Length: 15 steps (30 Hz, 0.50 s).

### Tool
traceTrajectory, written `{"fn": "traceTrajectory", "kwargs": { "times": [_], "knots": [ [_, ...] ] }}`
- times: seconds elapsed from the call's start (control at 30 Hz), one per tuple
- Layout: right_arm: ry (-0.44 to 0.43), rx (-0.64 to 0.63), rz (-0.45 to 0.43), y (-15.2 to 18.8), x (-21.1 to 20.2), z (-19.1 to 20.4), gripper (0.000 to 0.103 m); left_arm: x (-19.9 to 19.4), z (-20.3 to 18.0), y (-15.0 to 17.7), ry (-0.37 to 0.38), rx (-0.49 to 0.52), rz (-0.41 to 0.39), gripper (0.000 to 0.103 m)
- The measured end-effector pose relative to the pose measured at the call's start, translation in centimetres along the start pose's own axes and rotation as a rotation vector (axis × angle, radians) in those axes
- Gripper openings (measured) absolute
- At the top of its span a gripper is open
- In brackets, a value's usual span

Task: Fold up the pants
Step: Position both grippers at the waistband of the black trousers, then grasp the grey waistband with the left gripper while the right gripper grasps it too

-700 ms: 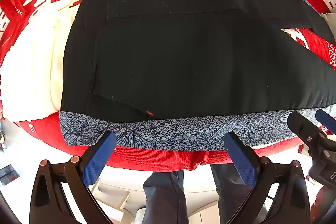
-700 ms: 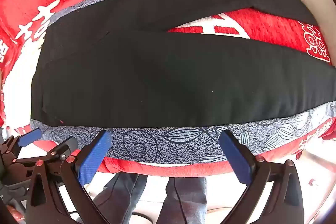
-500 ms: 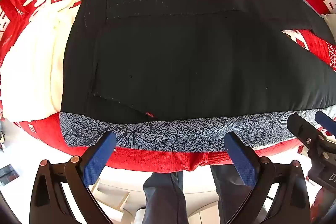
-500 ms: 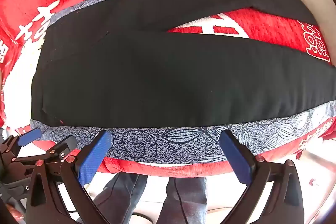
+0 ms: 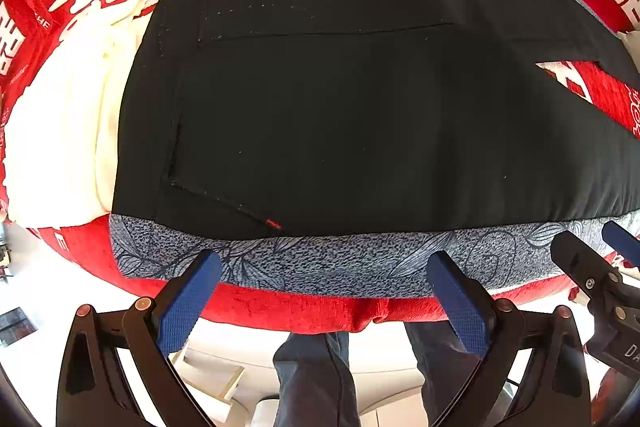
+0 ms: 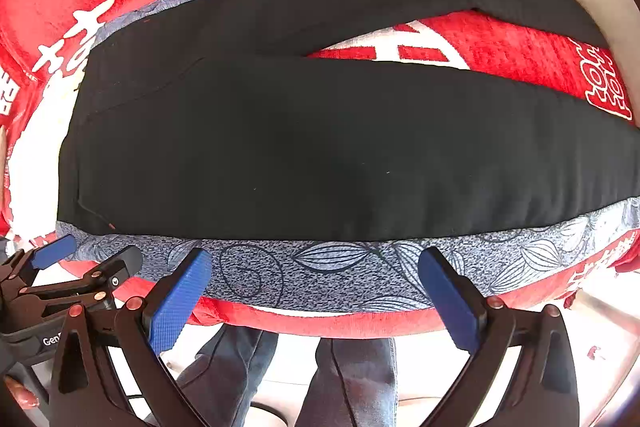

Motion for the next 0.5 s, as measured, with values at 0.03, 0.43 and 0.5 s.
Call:
{"fn": "traceTrajectory", "kwargs": {
  "times": [0.03,0.43,0.5],
  "knots": [
    [0.0,0.001,-0.004,0.0,0.0,0.0,0.103,0.0,-0.1,-0.1,0.023,-0.002,-0.002,0.103],
    [-0.083,-0.087,0.03,-0.2,0.1,-0.4,0.103,-2.6,1.9,1.1,-0.01,-0.172,-0.053,0.103],
    [-0.136,-0.074,0.061,-0.2,-0.2,-1.0,0.103,-3.2,2.7,1.9,0.016,-0.207,-0.055,0.103]
  ]
}}
Point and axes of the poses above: each gripper's, at about its wrist camera, not at the fingertips, and x roughly the way its jaws point, z to its left, y to its underside, the point moved 4 cm from there along x, roughly the way its jaws point, and after that the axes turned 7 degrees about x, right-handed, at the moved point
